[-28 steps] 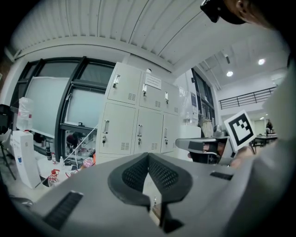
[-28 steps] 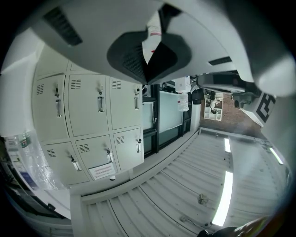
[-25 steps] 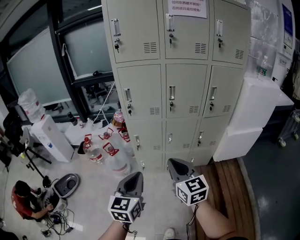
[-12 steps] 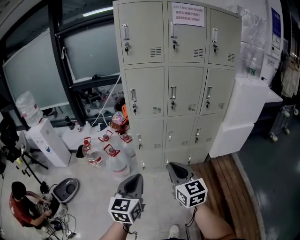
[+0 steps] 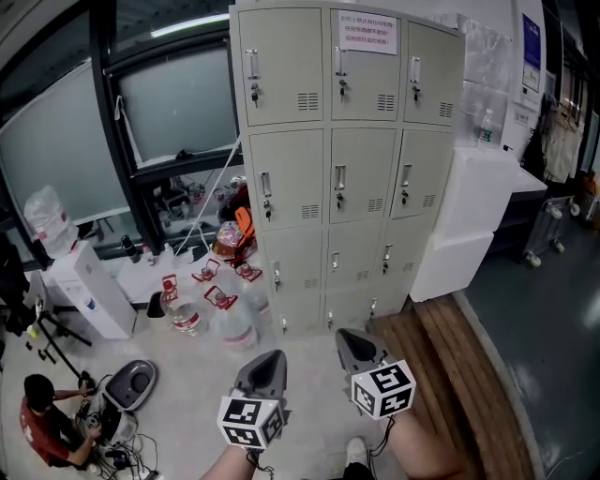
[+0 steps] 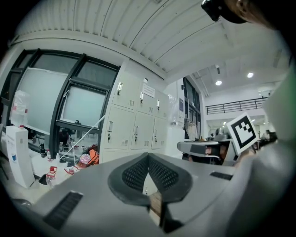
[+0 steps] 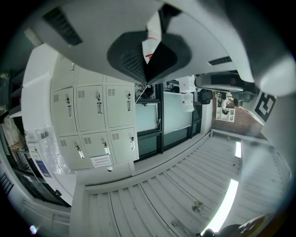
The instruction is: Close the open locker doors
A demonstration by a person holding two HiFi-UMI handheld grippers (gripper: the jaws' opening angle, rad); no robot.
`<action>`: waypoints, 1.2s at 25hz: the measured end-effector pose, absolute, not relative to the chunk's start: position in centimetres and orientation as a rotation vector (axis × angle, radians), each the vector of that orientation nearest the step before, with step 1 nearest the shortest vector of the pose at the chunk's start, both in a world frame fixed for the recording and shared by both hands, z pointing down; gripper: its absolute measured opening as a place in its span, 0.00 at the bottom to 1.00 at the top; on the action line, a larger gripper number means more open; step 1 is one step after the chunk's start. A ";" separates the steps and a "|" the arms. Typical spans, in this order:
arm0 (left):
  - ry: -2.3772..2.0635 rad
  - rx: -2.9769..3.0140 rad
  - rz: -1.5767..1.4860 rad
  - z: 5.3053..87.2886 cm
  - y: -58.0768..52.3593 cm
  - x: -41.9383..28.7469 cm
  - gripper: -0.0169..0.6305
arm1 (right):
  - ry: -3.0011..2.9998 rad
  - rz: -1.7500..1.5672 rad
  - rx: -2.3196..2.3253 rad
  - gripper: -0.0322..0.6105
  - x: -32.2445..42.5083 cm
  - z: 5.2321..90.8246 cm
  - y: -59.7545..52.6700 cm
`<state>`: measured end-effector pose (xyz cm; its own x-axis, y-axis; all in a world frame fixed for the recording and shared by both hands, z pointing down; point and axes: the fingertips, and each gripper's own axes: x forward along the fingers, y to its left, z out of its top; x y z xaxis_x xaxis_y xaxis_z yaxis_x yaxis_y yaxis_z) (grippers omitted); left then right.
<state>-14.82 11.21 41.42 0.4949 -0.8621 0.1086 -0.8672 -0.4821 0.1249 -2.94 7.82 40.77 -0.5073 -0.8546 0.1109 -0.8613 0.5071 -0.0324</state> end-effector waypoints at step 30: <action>-1.485 2.601 0.059 41.2 16.7 -15.0 0.03 | -2.653 0.129 1.526 0.05 -3.3 41.2 13.7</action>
